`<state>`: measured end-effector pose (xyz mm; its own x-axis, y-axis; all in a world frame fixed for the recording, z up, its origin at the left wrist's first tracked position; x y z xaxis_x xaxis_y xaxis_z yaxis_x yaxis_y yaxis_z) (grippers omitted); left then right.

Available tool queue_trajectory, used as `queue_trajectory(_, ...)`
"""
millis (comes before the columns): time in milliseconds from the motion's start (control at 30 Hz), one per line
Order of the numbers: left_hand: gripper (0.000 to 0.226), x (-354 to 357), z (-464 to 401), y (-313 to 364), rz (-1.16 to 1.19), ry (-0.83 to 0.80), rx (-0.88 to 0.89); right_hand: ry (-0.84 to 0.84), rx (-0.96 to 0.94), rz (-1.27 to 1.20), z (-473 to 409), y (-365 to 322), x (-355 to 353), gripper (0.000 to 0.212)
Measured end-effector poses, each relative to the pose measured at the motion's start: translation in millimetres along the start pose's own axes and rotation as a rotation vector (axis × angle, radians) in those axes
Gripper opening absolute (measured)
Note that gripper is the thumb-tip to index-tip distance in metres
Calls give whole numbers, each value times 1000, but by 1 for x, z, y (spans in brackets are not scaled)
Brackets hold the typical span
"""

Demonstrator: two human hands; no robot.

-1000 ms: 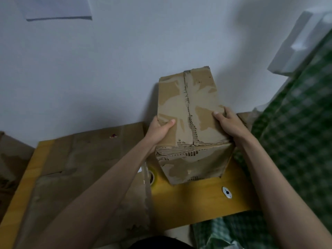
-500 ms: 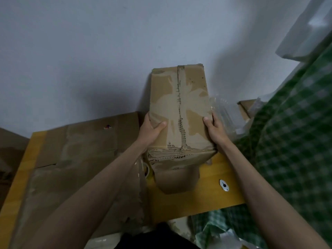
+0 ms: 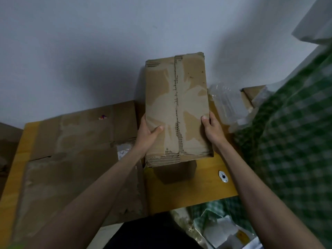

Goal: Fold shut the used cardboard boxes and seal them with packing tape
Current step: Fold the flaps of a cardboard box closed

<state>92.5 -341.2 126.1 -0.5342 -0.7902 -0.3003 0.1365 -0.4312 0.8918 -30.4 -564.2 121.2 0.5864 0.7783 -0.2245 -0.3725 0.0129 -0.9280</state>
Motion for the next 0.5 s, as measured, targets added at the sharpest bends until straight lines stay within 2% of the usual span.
queue_trajectory(200, 81, -2, 11, -18, 61, -5, -55, 25, -17, 17, 2, -7, -3, 45)
queue_trajectory(367, 80, -8, 9, -21, 16, -56, -43, 64, 70, 1, 12, 14, 6, 44)
queue_trajectory(500, 77, -18, 7, -22, 35, -76, -38, 71, 105, 8, 12, 6, 14, 44)
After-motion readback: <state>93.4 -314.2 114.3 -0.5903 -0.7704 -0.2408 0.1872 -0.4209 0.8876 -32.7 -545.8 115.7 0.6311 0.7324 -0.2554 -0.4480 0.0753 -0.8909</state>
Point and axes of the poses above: each hand's wrist, its own z-axis away from the middle knuckle, its own x-axis out of the palm, y = z × x, the point moved 7 cm from there along -z, towards the middle knuckle, and after that the axes turned 5 degrees about -z, right-handed, at the moved point
